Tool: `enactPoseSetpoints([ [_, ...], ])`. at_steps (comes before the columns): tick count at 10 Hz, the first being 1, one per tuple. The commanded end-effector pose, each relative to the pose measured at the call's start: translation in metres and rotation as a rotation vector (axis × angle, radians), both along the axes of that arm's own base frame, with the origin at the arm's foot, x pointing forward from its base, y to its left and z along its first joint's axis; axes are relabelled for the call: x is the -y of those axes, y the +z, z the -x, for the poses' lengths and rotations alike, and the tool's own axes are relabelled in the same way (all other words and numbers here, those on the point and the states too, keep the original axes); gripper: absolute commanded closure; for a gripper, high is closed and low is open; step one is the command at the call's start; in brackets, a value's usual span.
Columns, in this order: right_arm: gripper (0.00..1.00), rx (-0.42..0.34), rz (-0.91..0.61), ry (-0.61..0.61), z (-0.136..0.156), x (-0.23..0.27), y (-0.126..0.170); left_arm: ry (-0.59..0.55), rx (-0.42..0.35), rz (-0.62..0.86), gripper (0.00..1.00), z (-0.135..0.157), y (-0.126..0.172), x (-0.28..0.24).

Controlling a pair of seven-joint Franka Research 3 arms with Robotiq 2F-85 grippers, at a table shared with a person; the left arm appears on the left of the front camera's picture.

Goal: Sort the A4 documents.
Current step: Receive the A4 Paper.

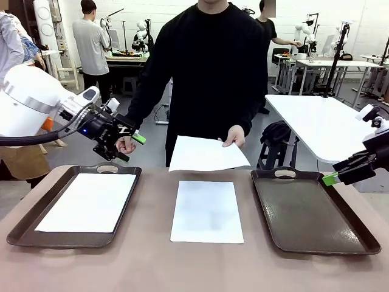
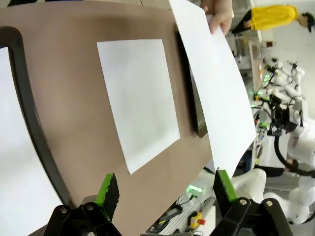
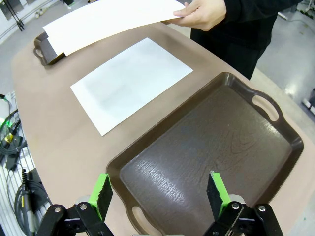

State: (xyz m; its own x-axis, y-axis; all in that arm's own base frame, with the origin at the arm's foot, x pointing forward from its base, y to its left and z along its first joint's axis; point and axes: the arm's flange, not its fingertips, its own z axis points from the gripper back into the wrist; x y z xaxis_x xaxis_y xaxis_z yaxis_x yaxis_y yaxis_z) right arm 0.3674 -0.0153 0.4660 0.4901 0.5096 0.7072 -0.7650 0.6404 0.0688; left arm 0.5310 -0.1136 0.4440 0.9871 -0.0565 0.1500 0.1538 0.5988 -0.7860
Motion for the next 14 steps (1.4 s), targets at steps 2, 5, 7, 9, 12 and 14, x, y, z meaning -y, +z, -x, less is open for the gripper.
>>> enactPoseSetpoints([
  [2,0.00,0.010,-0.023,0.016,-0.005,0.001,-0.002,0.068,-0.107,0.057,0.00,-0.026,-0.018,0.020],
  [5,0.00,0.010,-0.023,0.016,-0.005,0.001,-0.002,0.063,-0.109,0.151,0.00,-0.029,-0.023,0.034],
  [7,0.00,0.010,-0.023,0.016,-0.005,0.001,-0.002,0.060,-0.114,0.211,0.00,-0.034,-0.018,0.038],
  [9,0.00,0.010,-0.023,0.016,-0.005,0.001,-0.002,0.048,-0.147,0.258,0.00,-0.040,-0.021,0.050],
  [12,0.00,0.010,-0.023,0.016,-0.005,0.001,-0.002,0.008,-0.187,0.268,0.00,-0.043,-0.031,0.080],
  [14,0.00,0.010,-0.023,0.016,-0.005,0.001,-0.002,0.017,-0.209,0.301,0.00,-0.048,-0.037,0.090],
])
